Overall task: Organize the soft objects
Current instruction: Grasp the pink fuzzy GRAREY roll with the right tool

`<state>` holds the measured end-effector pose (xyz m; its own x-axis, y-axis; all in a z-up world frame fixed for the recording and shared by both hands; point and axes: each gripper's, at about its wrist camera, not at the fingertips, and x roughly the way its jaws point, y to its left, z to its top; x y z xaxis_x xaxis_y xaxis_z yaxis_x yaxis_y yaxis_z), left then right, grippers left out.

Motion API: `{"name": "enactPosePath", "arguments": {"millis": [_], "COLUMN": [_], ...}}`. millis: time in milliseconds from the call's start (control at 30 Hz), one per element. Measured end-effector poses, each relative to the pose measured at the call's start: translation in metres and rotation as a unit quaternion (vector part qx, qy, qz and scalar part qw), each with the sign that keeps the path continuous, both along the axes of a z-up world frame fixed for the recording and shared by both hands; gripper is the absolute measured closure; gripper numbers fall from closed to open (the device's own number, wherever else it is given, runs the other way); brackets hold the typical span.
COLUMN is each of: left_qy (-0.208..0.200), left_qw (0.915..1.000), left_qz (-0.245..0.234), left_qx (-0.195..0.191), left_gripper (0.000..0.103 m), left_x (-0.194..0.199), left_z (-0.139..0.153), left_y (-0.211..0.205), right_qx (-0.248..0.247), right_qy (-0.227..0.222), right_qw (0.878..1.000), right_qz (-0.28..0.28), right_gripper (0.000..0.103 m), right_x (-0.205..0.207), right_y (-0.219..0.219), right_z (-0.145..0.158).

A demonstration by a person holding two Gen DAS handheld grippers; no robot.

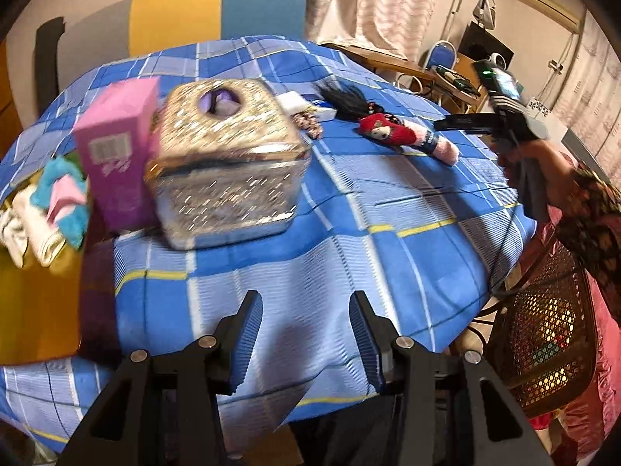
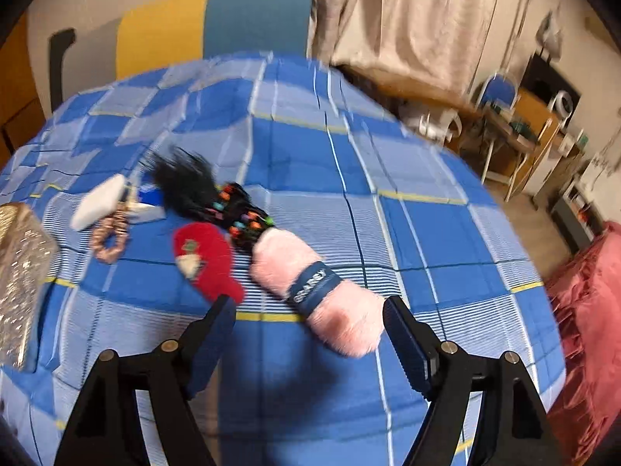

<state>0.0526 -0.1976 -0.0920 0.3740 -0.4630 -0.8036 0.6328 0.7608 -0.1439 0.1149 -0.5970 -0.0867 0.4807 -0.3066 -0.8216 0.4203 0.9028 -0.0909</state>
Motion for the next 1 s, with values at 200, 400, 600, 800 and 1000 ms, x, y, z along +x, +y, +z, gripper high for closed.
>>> {"name": "enactPosePath", "arguments": {"millis": [200,400,600,800,1000], "left_qy": [0.007,-0.001,-0.009,0.012,0.04], "left_qw": [0.9999,0.9992,0.9985,0.9989,0.999], "left_qz": [-0.013,-0.038,-0.047,-0.032,-0.002], "left_qx": [-0.006,-0.011,-0.025,-0.032,-0.018], "left_gripper": [0.056,0.056,0.056,0.056,0.056], "left_x": [0.013,0.02,0.035,0.059,0.089], "left_z": [0.008,0.019,0.03,0.03,0.015], "left_y": [-0.033,-0.073,-0.115,-0.154,-0.184], "right_qx": [-0.005,0.012,0.021,0.093,0.055], "right_qy": [0.047,0.05,0.053,0.018,0.029], "right_qw": [0.998,0.998,0.998,0.994,0.998], "right_qz": [0.035,0.035,0.005,-0.057,-0.008], "right_gripper": [0.024,0.035,0.062,0.064,0.058], "right_x": [0.025,0.028,0.012,-0.026,-0.029], "right_y": [-0.015,-0.024,-0.017,-0.005,0.014], "right_z": [-0.031,-0.048,-0.033,-0.014,-0.031]}}
